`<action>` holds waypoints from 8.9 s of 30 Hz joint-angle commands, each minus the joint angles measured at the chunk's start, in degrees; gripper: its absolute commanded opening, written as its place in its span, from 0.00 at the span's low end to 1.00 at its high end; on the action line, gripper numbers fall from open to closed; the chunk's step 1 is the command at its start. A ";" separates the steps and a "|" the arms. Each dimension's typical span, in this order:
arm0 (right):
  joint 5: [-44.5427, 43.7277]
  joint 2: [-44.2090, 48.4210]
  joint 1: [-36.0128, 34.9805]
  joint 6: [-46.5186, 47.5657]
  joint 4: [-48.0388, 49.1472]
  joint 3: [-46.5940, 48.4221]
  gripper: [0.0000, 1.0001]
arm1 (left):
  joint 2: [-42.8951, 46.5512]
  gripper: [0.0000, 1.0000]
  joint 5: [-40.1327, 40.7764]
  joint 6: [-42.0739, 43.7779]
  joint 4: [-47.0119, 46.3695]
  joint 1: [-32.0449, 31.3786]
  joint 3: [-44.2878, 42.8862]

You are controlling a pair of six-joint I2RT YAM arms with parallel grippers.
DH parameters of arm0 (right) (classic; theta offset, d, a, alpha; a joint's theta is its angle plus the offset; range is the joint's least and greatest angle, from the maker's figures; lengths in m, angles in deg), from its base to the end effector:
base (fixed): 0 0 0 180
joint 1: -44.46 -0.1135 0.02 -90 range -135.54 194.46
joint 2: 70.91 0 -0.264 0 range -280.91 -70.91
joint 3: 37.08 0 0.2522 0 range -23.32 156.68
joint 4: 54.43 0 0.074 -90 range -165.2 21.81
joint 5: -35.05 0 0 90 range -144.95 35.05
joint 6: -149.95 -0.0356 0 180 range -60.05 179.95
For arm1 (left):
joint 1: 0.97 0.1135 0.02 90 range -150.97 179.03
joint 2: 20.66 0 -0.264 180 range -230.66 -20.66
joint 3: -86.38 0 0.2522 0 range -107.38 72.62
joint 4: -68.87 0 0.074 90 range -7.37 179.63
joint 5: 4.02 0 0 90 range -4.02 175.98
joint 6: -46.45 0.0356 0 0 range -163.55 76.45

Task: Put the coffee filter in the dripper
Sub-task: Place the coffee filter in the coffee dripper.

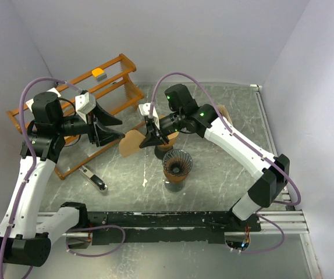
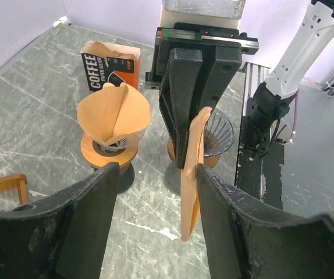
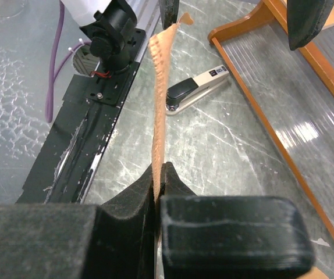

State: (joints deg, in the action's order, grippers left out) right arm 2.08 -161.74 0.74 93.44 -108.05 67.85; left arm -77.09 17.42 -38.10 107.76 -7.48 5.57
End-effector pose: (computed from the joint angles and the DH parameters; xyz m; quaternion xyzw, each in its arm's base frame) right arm 0.2254 0.2569 0.3795 -0.6550 0.4941 0.4635 0.3347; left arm 0.1830 -0.0542 0.4158 0.4110 0.6139 -0.4500 0.5017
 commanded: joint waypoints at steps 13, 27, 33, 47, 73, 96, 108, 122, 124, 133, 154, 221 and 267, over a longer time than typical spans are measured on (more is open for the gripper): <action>0.01 1.21 -0.31 1.17 -0.55 0.13 0.00 | 0.80 0.70 -0.14 -1.17 -2.35 0.53 1.67; -0.39 2.35 -0.32 1.41 -0.01 -0.54 0.00 | 1.93 0.70 -0.47 0.21 -1.54 0.96 2.92; -0.02 3.13 -0.14 0.34 1.40 -1.10 0.00 | 2.32 0.67 -1.26 1.10 -1.29 1.05 4.28; 1.37 2.77 0.75 0.79 0.58 0.12 0.00 | 3.04 0.63 -0.84 4.01 1.04 1.05 4.93; 3.92 3.31 2.16 1.79 -0.03 -0.72 0.00 | 1.13 0.68 -4.74 -3.05 -4.83 2.70 3.29; -1.84 2.55 0.07 -0.43 1.40 -2.97 0.00 | -2.68 0.91 -5.01 2.42 -1.08 2.72 -0.73; -1.61 0.77 -1.52 0.52 -0.97 -0.68 0.00 | -1.64 0.86 -4.02 -2.05 -1.07 2.79 -0.89; -1.03 -0.34 -1.58 -0.52 -1.04 0.90 0.00 | 1.32 0.82 -3.53 1.77 3.15 2.81 0.66; -0.44 -0.57 -1.63 -0.22 -1.27 1.18 0.00 | 1.51 0.81 -2.03 1.46 2.75 2.89 1.03; -0.50 -0.05 -2.01 0.95 -2.01 0.89 0.00 | 1.35 0.77 -0.87 0.82 1.32 2.90 2.30; -5.01 -0.03 -2.16 1.41 -1.07 0.33 0.00 | 1.64 0.80 -4.91 -0.60 0.88 3.52 2.31; -6.30 -4.02 -2.78 -4.83 -1.41 5.62 0.00 | 3.51 0.78 -7.71 -6.47 -7.34 6.24 8.94; -2.53 -4.51 -2.87 8.16 -11.71 8.16 0.00 | 5.20 0.81 -5.76 4.25 6.23 6.19 3.98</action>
State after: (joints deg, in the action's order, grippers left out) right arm -0.21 -166.41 -1.80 99.61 -118.26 75.68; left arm -72.39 10.12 -39.28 108.85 -1.40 12.02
